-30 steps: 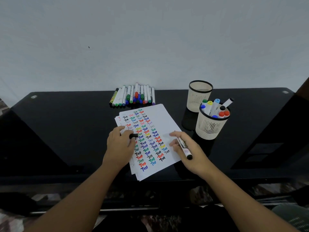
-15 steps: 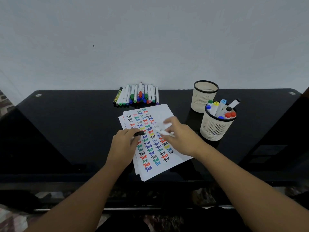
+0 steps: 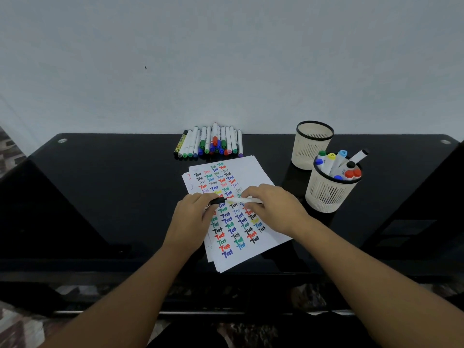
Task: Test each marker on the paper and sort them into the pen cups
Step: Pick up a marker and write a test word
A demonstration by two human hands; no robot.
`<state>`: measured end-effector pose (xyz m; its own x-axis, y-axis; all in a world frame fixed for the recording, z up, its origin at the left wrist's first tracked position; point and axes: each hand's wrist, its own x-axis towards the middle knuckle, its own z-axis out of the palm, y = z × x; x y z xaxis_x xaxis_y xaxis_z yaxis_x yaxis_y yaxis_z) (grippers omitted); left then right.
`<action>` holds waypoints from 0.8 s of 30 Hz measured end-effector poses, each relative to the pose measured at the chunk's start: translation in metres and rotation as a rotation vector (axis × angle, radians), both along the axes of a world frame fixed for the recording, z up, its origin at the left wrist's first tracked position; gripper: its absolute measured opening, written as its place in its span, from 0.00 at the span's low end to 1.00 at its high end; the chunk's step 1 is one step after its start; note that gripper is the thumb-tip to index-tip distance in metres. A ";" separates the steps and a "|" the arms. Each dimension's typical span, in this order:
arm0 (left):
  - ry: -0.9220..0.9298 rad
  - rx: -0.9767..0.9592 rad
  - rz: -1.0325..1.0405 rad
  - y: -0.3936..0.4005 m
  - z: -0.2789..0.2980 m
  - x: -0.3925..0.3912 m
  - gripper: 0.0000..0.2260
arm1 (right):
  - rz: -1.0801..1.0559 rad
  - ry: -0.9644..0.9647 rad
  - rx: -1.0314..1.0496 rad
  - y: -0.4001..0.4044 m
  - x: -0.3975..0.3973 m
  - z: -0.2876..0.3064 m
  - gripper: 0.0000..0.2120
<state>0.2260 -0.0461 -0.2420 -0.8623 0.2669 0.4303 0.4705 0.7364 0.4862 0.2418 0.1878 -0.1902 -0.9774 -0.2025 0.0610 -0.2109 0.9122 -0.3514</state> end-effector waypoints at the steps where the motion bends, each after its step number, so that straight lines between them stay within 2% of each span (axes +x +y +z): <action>1: 0.003 0.003 -0.004 -0.001 0.000 0.000 0.12 | 0.002 0.002 -0.007 0.000 -0.001 0.000 0.13; 7: 0.109 -0.061 -0.101 -0.001 -0.004 -0.002 0.12 | 0.067 0.024 0.058 -0.010 -0.002 -0.001 0.14; 11: 0.108 -0.030 -0.089 -0.002 -0.003 -0.001 0.13 | 0.121 0.038 0.076 -0.014 0.000 -0.004 0.15; 15: -0.005 -0.044 -0.094 0.001 0.000 0.005 0.24 | 0.166 0.001 0.065 -0.015 0.002 -0.006 0.24; 20: -0.149 0.004 -0.026 0.001 0.001 0.002 0.35 | 0.144 0.024 -0.010 -0.015 0.003 -0.003 0.28; 24: -0.121 -0.184 -0.038 0.001 -0.009 -0.008 0.39 | 0.109 -0.019 -0.095 -0.011 0.006 0.001 0.27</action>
<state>0.2178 -0.0449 -0.2508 -0.8927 0.3642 0.2652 0.4456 0.8009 0.4000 0.2479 0.1771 -0.1890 -0.9509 -0.3021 0.0669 -0.2998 0.8465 -0.4399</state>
